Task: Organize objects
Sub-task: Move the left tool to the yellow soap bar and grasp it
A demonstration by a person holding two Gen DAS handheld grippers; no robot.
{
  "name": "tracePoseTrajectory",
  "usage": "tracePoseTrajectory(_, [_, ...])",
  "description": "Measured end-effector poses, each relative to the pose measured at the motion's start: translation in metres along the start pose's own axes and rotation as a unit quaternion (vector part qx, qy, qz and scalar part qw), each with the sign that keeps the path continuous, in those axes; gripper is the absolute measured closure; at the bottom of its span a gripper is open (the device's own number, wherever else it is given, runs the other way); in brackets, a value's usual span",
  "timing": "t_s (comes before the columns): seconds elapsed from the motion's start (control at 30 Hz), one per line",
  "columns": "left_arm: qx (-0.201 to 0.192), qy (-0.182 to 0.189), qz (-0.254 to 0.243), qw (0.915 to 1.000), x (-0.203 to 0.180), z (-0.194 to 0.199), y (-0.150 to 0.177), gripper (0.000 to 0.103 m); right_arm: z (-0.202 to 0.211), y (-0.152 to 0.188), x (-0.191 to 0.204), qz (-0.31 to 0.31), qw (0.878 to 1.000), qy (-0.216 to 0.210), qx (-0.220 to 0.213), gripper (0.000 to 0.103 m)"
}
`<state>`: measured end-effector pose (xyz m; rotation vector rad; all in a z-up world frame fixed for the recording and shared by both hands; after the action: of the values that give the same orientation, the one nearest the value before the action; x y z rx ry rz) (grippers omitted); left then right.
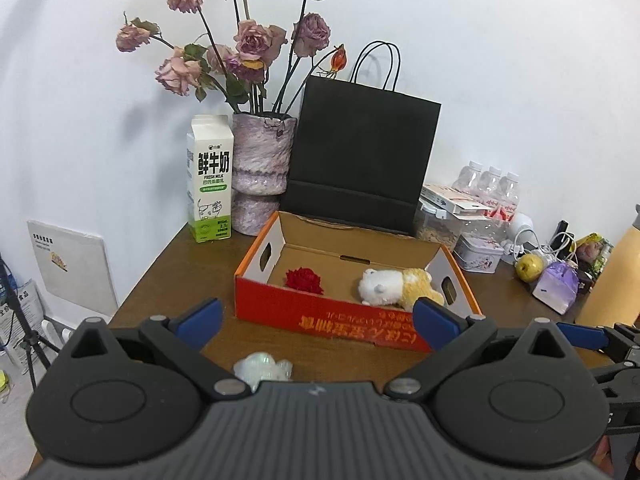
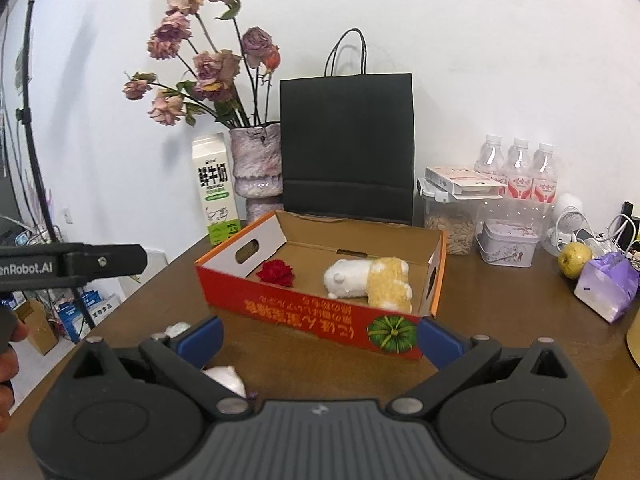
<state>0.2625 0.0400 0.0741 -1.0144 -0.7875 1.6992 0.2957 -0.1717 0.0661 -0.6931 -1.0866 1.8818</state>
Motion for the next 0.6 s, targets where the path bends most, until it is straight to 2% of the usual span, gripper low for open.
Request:
tracePoseTrajectory(0.33, [-0.003,-0.001,-0.004,1.0000,0.006,0.051,0.030,0.000,0.044,0.042,0.014,0.018,1.000,-0.001,-0.001,0.000])
tracePoseTrajectory(0.6, [0.009,-0.007,-0.001,0.9999,0.019,0.075,0.061,0.000,0.066,0.084,0.018,0.030,0.999,0.005,0.011,0.000])
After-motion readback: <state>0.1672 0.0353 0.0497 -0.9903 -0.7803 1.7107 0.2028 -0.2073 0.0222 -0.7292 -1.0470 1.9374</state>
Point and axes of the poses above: each gripper's, at about its wrist camera, not at the fingertips, and z roughly against the way its jaws point, x to its left, y to its underside, the point moved 2 cm from there along -z, roughly the way its jaws point, and after that the axes turned 8 degrees about z, right-handed, at the moved point
